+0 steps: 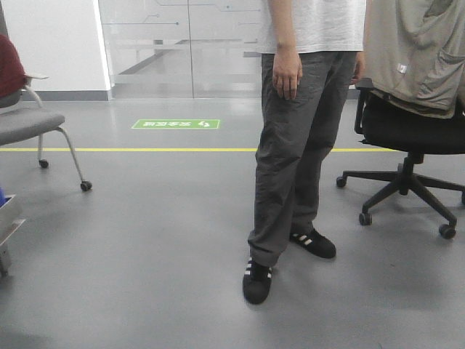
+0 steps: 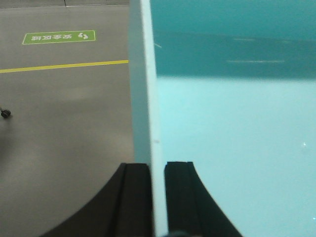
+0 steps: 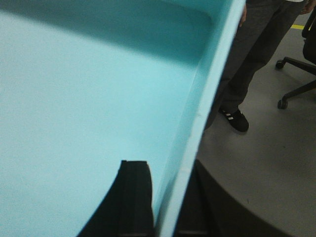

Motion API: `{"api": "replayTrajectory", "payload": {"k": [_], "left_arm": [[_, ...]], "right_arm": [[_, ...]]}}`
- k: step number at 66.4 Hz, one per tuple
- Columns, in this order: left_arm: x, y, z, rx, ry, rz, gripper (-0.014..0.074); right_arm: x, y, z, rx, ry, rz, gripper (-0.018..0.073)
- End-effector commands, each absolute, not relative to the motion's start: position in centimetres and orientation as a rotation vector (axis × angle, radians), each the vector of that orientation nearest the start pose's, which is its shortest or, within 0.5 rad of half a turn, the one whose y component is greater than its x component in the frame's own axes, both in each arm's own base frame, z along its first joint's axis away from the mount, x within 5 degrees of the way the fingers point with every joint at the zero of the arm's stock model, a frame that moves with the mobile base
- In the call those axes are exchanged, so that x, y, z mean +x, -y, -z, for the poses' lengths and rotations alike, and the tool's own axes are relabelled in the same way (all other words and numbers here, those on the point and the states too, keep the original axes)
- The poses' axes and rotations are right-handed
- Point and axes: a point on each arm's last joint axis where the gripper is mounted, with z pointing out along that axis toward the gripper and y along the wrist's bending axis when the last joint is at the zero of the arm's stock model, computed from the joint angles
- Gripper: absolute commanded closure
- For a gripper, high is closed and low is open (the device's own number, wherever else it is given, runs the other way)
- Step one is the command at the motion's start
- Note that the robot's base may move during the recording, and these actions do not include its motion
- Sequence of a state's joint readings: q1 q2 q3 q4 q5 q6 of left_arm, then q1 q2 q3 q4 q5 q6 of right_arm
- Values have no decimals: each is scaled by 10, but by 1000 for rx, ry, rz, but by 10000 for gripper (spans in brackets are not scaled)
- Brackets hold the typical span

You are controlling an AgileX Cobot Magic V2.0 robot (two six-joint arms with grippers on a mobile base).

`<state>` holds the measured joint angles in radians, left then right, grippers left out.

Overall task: Fetch blue bin and place on conveyor start
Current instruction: 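Hold the bin with both grippers while the base turns away from the shelf, then carry the bin with both grippers while driving to the grey conveyor table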

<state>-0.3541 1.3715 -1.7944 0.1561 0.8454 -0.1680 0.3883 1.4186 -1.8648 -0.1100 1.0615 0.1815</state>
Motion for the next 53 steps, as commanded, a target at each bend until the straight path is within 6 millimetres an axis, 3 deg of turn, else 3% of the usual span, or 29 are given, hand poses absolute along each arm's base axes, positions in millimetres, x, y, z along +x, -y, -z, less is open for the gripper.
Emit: {"api": "replayTrajectory", "payload": {"k": [1,53], "left_arm": [[256,93,-533,193,-1793,285,707],[257,92,-533,195,-1791,268,707]], "right_arm": [[257,-104,-518,-253,-2019,-292,712],[257,-104,-518,-253,-2019,-292,712]]}}
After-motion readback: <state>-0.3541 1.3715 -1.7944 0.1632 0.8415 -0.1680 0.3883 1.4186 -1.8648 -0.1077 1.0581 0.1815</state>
